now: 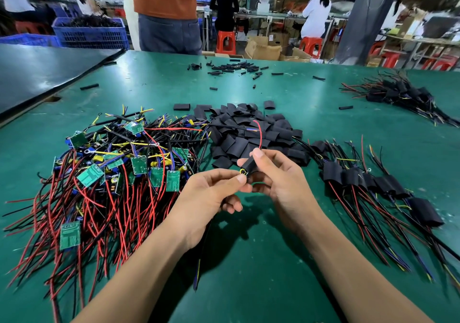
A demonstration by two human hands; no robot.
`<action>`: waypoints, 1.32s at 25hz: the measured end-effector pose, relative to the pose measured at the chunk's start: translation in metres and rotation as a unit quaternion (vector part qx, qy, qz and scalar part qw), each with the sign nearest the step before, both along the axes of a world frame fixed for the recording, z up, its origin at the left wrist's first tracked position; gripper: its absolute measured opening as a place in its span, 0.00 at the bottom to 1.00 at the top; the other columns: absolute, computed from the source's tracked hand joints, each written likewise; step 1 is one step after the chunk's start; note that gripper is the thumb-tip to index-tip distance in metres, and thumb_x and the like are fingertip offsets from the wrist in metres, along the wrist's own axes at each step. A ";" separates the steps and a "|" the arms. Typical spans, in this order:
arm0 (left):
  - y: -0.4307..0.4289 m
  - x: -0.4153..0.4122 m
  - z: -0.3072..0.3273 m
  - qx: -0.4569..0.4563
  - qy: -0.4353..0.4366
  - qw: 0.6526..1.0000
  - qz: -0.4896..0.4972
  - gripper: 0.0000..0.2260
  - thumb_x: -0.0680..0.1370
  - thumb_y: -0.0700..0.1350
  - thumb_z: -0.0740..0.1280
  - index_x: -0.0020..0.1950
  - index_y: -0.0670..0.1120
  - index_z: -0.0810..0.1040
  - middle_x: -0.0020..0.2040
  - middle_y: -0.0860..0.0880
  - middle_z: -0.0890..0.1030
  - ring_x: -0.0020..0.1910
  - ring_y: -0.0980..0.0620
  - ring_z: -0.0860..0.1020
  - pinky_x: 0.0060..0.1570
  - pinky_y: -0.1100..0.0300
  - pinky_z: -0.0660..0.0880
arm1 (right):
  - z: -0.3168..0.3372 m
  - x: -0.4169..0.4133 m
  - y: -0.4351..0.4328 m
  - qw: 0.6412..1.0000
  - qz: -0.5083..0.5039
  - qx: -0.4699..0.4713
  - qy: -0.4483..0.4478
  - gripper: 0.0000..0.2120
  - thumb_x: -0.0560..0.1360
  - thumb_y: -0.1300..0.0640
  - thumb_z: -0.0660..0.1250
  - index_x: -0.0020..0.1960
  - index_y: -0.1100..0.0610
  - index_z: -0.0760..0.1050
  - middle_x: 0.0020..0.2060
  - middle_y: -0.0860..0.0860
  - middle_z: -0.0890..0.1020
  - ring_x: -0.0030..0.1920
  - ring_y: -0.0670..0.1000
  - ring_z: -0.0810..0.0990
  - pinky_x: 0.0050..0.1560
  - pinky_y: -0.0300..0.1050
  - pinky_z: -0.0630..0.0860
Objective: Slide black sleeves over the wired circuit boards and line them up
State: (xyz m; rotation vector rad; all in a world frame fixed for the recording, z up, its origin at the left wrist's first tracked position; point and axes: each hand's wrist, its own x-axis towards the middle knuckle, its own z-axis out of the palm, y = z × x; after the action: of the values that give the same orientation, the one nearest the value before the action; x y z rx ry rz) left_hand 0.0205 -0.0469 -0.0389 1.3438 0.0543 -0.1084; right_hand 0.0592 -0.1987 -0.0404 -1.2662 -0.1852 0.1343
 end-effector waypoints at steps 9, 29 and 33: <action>-0.002 0.000 -0.006 0.108 -0.084 0.988 0.071 0.01 0.76 0.38 0.72 0.46 0.41 0.82 0.40 0.43 0.86 0.26 0.53 0.77 0.30 0.65 0.73 | 0.004 -0.003 -0.001 0.999 0.014 -0.022 0.038 0.11 0.69 0.44 0.71 0.47 0.48 0.82 0.52 0.54 0.87 0.44 0.50 0.84 0.42 0.42 0.75; 0.001 -0.002 -0.003 0.007 -0.064 0.995 0.082 0.08 0.73 0.36 0.73 0.49 0.40 0.77 0.40 0.44 0.85 0.29 0.48 0.80 0.30 0.62 0.75 | -0.012 0.002 0.000 0.979 0.144 0.092 0.113 0.18 0.80 0.49 0.61 0.67 0.52 0.76 0.61 0.55 0.83 0.49 0.54 0.81 0.53 0.51 0.77; 0.001 -0.001 -0.001 -0.017 -0.030 0.997 0.068 0.08 0.74 0.35 0.72 0.51 0.40 0.77 0.39 0.44 0.85 0.30 0.49 0.81 0.30 0.63 0.76 | -0.010 0.002 0.000 0.984 0.132 0.080 0.092 0.16 0.82 0.52 0.58 0.66 0.54 0.75 0.62 0.56 0.82 0.47 0.54 0.81 0.52 0.51 0.78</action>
State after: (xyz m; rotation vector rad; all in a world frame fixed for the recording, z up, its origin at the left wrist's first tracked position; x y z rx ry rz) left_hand 0.0197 -0.0461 -0.0400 1.3050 0.0914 0.0459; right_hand 0.0615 -0.1989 -0.0505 -1.0583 -0.1989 0.4542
